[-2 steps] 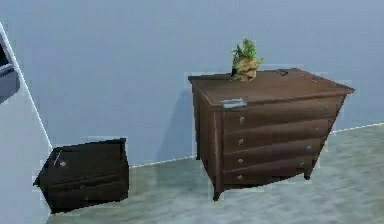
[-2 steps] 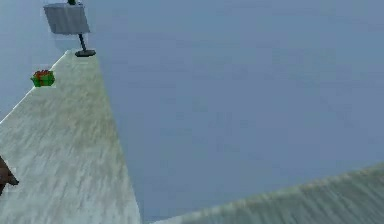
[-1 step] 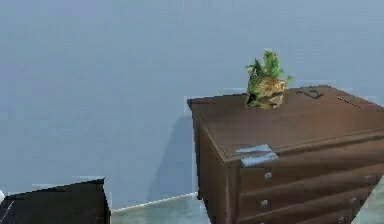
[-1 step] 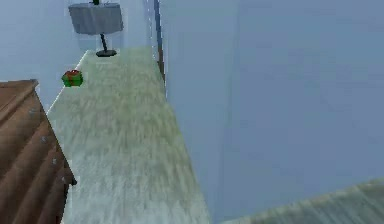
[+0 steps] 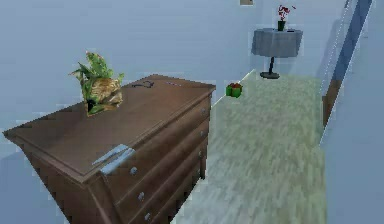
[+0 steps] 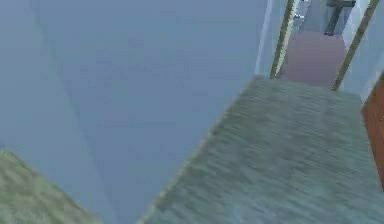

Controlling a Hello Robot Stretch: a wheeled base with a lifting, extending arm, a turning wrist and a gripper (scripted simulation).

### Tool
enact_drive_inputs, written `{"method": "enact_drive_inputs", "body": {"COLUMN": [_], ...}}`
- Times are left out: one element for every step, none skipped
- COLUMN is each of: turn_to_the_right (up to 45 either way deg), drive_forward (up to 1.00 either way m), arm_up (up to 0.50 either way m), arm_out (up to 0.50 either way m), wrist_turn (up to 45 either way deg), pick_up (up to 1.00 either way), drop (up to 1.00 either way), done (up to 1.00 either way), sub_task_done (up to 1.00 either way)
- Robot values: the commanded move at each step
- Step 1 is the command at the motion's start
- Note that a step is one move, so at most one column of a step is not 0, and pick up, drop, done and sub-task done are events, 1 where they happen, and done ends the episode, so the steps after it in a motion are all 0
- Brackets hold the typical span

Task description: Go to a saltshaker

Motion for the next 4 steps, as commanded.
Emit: {"method": "enact_drive_inputs", "body": {"turn_to_the_right": [21.0, 0.0, 0.0, 6.0], "drive_forward": [0.0, 1.0, 1.0, 0.0], "arm_up": [0.0, 0.0, 0.0, 0.0], "arm_out": [0.0, 0.0, 0.0, 0.0], "wrist_turn": [0.0, 0.0, 0.0, 0.0], "pick_up": [0.0, 0.0, 0.0, 0.0], "drop": [0.0, 0.0, 0.0, 0.0], "done": [0.0, 0.0, 0.0, 0.0], "sub_task_done": [0.0, 0.0, 0.0, 0.0]}}
